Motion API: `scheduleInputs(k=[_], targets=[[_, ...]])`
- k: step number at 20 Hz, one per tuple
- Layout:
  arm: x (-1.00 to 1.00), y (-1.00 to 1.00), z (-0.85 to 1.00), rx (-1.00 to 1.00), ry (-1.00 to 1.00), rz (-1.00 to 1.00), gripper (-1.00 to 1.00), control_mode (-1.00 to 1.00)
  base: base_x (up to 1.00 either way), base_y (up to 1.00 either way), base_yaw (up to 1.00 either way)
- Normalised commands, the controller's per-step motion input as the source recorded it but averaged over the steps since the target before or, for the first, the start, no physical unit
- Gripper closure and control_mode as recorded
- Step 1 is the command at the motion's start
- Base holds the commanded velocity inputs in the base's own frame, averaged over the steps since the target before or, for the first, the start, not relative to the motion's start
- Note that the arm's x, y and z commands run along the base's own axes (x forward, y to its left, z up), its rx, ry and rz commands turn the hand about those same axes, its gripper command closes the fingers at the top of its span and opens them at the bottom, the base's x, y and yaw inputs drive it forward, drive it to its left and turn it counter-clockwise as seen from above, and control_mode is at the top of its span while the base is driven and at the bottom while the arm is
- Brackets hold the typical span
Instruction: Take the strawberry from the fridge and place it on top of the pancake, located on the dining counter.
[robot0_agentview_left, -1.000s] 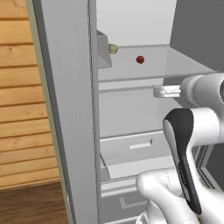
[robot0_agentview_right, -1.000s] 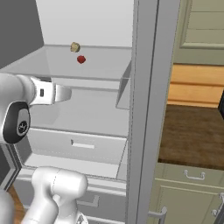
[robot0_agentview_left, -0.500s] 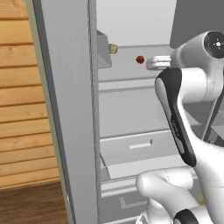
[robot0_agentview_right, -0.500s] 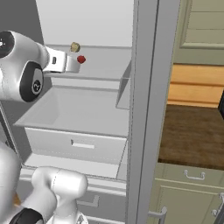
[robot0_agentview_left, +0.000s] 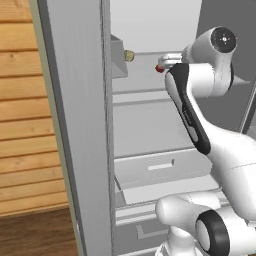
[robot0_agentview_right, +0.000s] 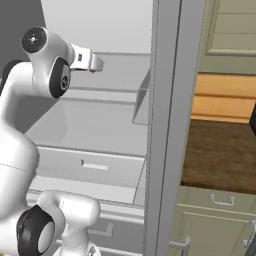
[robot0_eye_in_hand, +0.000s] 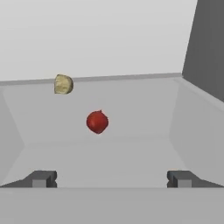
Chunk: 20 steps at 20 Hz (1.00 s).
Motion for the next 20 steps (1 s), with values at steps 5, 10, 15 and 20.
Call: scheduleInputs(k=[5, 10, 15, 20], targets=[[0.76, 0.02, 0.00, 0.00, 0.01, 0.00, -1.00, -1.00, 0.00, 0.00, 0.00], [0.64, 0.14, -0.03, 0.00, 0.00, 0.00, -1.00, -1.00, 0.00, 0.00, 0.00], [0.57, 0.08, -0.18, 0.00, -0.01, 0.00, -1.00, -1.00, 0.00, 0.00, 0.00], [0.28, 0.00, -0.13, 0.00, 0.00, 0.00, -1.00, -1.00, 0.00, 0.00, 0.00]])
